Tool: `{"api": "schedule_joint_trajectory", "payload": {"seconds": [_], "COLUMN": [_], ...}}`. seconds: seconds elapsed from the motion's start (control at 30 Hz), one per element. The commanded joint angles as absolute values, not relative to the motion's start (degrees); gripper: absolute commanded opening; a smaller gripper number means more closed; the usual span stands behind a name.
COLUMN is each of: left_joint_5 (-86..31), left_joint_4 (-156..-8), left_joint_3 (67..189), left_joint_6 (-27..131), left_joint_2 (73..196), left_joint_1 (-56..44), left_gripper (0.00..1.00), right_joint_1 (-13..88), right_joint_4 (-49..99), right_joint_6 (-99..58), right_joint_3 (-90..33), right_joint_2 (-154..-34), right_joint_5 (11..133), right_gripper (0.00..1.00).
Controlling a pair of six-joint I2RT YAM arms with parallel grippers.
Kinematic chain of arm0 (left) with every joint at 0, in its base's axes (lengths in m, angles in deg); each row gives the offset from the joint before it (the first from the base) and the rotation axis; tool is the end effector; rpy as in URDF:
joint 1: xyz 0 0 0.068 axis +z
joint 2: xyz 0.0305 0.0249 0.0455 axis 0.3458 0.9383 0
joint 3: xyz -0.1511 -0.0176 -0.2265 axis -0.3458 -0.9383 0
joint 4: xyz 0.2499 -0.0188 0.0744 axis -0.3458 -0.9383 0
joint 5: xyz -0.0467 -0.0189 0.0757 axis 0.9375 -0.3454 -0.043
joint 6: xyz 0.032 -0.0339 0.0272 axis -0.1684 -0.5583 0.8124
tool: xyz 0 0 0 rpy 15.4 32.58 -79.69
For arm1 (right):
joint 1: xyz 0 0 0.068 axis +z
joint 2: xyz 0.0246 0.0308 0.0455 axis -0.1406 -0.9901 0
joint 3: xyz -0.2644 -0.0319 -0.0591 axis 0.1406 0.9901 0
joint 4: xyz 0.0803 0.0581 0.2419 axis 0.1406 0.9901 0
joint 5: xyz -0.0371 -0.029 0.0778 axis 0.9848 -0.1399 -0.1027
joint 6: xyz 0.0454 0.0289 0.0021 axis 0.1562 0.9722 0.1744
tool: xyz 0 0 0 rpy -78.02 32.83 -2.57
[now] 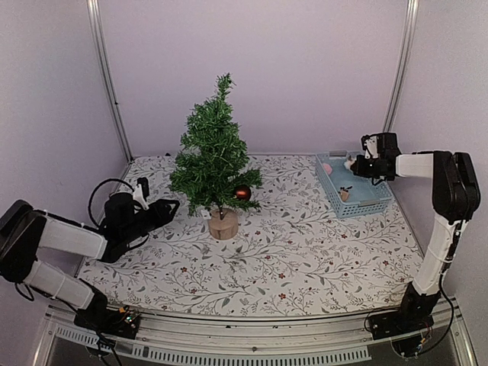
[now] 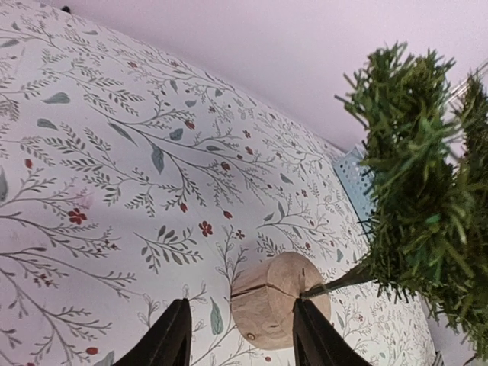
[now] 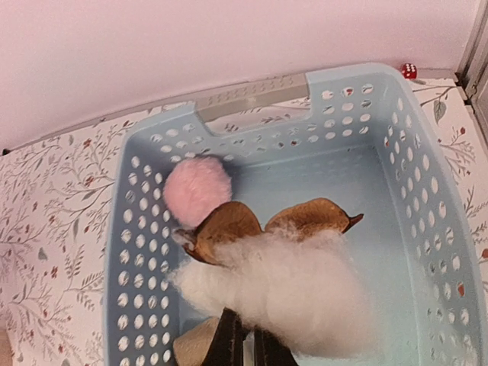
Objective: Decorate the small christmas tree
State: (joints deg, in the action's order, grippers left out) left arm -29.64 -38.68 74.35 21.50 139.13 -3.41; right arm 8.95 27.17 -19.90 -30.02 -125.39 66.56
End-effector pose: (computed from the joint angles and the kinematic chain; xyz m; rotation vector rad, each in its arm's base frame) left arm 0.2272 -0.1035 0.1572 -0.2294 1.9294 -0.8757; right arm 0.4400 0.0149 0.1963 0.0036 2.2420 0.3401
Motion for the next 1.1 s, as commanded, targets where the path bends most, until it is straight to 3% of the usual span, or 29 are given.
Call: {"api": "schedule_joint_trajectory", "payload": {"seconds": [0.0, 0.3, 0.57, 0.73, 1.07], "left_joint_5": [-31.4, -31.4, -10.2, -8.6, -13.1], "left_joint_4": [-47.3, -74.4, -83.2, -87.7, -85.1], "left_joint_3": [72.3, 79.2, 91.5, 99.8, 105.4], "left_joint_6": [22.7, 36.0, 44.7, 52.1, 53.7], "left_joint_2": [129.2, 102.4, 105.1, 109.4, 117.1], "left_joint_1": [0.5, 1.5, -0.4, -14.2, -35.0], "left_gripper": [0.47, 0.48, 0.46, 0.48, 0.48], "right_joint_1": [11.6, 27.4, 39.7, 49.0, 70.1], "right_joint_4": [21.8, 21.3, 31.9, 33.0, 33.2], "right_joint_6": [-18.0, -22.3, -31.0, -32.1, -38.7], "right_joint_3": [-21.0, -4.4, -3.7, -4.7, -13.6], "right_joint_2": [-113.9, -89.4, -71.0, -69.8, -83.7], "right_joint_5": [60.4, 59.5, 54.8, 57.6, 71.4], "right_gripper": [0.0, 0.0, 0.0, 0.0, 0.0]}}
